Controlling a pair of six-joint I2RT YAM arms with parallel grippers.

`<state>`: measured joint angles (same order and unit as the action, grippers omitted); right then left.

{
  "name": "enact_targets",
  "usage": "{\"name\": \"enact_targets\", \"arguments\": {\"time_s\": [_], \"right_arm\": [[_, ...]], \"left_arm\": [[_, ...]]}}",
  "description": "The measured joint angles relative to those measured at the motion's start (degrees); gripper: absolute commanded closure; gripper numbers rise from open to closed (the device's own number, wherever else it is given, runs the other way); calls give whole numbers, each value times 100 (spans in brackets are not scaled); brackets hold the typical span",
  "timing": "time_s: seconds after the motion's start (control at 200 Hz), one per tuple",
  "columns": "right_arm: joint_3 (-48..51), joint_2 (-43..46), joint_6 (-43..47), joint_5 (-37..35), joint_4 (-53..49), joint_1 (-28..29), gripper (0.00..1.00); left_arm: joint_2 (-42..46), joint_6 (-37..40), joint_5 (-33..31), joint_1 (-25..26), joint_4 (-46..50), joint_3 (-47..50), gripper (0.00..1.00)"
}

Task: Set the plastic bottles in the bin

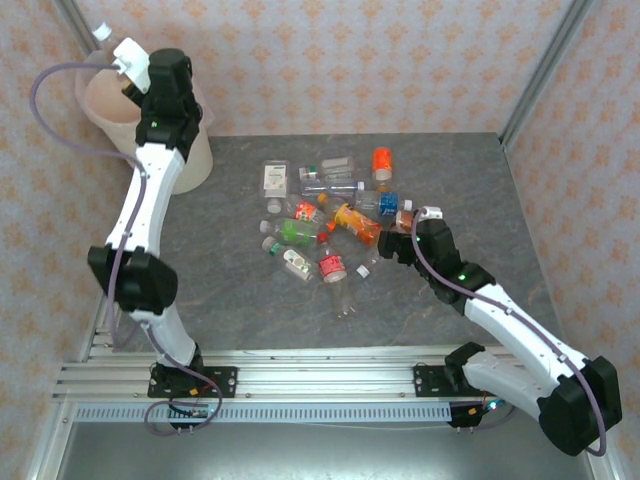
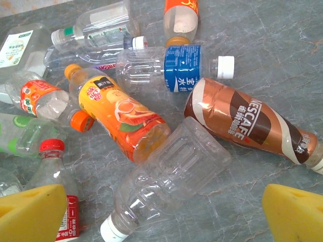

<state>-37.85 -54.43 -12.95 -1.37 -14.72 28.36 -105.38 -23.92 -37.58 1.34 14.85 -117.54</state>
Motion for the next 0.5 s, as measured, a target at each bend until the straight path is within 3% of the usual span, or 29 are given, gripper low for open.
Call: {"name": "enact_targets", "arguments": {"time_s": [0.265, 0.5], "right_arm": [[0, 127, -50, -136, -4, 0, 1], [0, 127, -48, -190, -66, 0, 1]], "left_arm": [[-1969, -133, -186, -372, 1394, -2708, 55], [-2643, -284, 702, -752, 2026, -3152, 54]]}}
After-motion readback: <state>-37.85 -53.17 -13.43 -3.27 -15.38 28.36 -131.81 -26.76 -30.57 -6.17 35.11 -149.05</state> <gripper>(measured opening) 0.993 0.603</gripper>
